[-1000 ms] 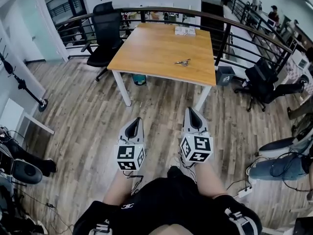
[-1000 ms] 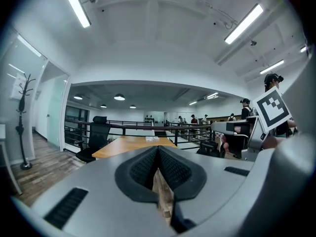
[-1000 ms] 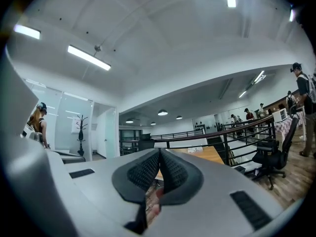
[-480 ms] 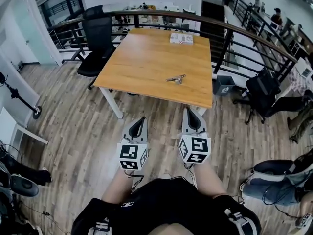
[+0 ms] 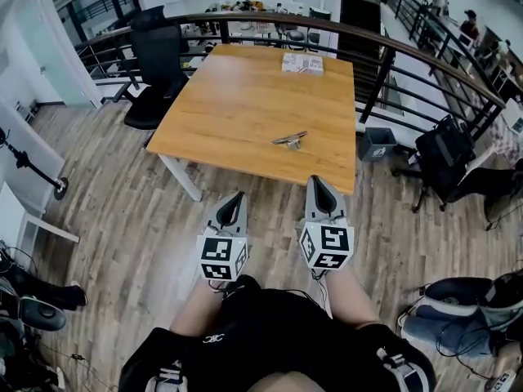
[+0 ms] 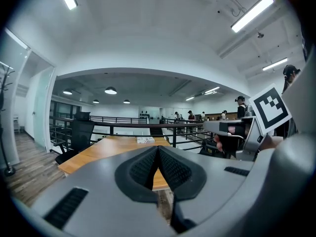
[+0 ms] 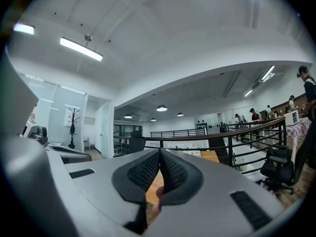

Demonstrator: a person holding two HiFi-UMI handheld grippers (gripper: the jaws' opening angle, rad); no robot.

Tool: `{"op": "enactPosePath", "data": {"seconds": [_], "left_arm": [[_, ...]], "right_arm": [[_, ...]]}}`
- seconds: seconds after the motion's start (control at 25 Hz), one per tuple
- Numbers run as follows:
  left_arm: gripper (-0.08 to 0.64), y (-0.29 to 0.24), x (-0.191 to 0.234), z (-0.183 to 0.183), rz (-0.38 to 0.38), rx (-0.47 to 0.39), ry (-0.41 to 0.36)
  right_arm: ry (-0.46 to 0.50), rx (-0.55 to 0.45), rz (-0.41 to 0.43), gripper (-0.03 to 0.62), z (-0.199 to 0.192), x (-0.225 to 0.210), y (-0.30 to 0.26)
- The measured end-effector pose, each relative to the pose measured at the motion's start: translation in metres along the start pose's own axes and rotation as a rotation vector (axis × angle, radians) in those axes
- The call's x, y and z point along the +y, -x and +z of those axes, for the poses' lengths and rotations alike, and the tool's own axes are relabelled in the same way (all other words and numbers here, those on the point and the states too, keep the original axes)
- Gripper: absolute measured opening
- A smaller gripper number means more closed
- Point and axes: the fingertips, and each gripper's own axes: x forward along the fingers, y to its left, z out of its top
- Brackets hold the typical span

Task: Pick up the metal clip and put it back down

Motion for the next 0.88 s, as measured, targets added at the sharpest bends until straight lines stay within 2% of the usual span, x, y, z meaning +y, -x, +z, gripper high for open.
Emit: {"op": "enactPosePath", "data": {"seconds": [0.44, 0.88], "left_arm": [[0.014, -0.118, 0.032, 0.007, -0.088, -0.01, 0.004], [0.014, -0.291, 0.15, 0.053, -0.175, -0.055, 0.023]], "right_arm": [[0.024, 0.031, -0.067, 0.011, -0.015, -0.041, -0.095], [0.102, 0.032, -0.142, 0.012, 0.002, -0.056, -0.294]]}}
